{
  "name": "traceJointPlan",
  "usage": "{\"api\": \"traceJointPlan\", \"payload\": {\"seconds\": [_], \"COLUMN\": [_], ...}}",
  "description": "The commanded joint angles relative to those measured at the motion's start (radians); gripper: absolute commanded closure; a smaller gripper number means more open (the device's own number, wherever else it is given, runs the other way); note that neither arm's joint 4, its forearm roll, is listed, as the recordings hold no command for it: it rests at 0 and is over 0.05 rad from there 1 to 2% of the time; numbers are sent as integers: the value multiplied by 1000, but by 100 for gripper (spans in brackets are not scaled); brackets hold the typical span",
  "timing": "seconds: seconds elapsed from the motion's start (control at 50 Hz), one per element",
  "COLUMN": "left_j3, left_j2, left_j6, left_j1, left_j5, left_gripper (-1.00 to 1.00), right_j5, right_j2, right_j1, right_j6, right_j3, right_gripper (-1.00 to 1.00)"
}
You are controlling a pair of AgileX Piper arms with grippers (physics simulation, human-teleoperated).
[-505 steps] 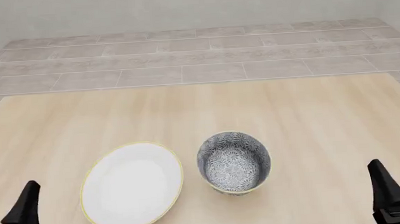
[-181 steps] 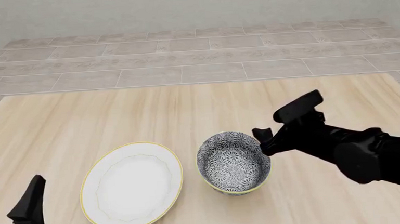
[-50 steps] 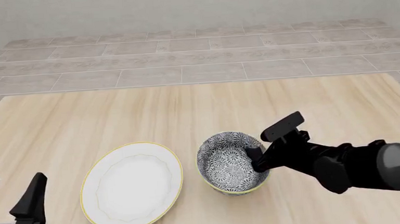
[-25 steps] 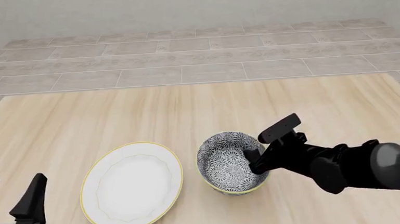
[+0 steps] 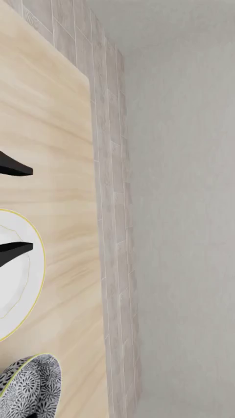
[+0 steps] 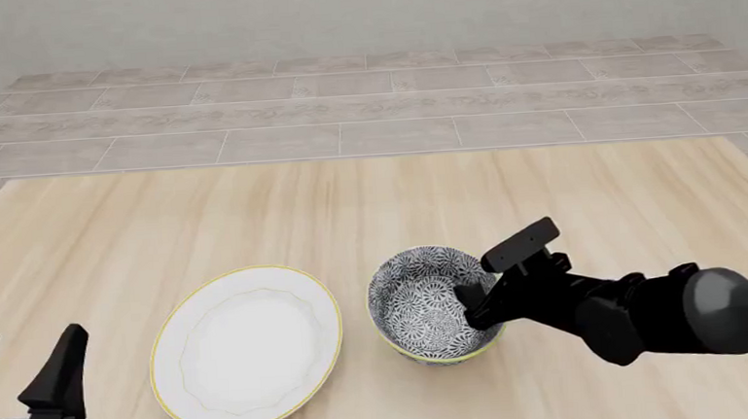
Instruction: Put the bowl on the plate.
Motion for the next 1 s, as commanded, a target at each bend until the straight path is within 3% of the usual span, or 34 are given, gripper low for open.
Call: {"api": "traceJointPlan", "payload": {"seconds": [0.02, 0.44, 0.46, 0.86, 1.0], "left_j3": [0, 0, 0, 0, 0], "left_j2": [4, 11, 9, -2, 4], "left_j6": [1, 3, 3, 5, 6], "left_j1": [0, 0, 0, -2, -3], "left_j5": [-4, -8, -6, 7, 0], "left_gripper": [-100, -100, -100, -100, -100], "right_j5": [-8, -38, -41, -14, 60], "right_j2": [11, 27, 18, -83, -156], "right_j1": [0, 0, -22, 0, 9], "right_j6": [3, 4, -2, -21, -4], "right_j3": [1, 12, 14, 34, 6], "right_gripper": [-100, -100, 100, 100, 100]}}
